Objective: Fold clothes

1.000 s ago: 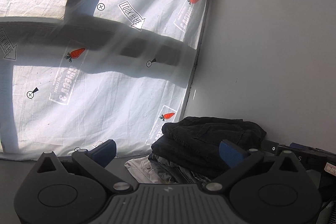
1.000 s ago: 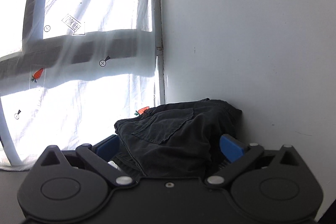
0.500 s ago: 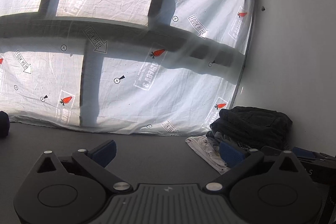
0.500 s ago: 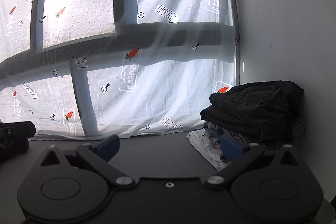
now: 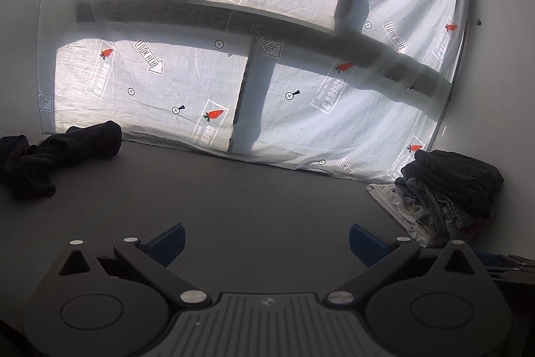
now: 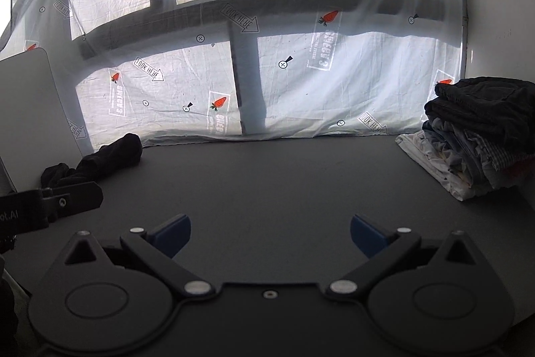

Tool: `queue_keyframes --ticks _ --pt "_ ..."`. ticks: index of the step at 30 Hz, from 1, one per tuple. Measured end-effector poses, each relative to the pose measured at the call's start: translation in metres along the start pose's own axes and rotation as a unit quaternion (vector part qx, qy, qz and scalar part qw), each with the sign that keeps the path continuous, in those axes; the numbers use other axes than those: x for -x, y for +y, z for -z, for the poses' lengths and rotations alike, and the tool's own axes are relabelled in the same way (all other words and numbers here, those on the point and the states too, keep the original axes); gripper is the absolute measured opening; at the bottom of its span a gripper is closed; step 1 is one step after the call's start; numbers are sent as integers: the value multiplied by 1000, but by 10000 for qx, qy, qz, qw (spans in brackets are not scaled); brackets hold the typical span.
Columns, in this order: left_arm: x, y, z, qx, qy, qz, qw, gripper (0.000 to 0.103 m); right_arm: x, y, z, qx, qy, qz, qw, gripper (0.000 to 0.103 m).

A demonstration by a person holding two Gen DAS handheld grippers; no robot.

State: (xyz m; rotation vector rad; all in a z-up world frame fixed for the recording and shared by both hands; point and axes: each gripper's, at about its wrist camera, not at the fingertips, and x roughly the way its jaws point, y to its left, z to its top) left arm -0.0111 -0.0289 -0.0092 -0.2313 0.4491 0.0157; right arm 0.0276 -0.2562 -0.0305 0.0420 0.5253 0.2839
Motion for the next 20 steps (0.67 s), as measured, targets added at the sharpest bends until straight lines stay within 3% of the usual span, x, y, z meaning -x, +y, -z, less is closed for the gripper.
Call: queue_keyframes --ticks 4,11,20 --pt "17 15 8 -191 40 -130 9997 103 6 20 15 -118 222 -57 9997 103" --pt "28 26 17 -290 189 -37 9994 103 21 41 37 -32 326 102 9994 103" --pt "30 29 18 -303 124 -23 9995 103 24 48 34 81 272 141 9995 103"
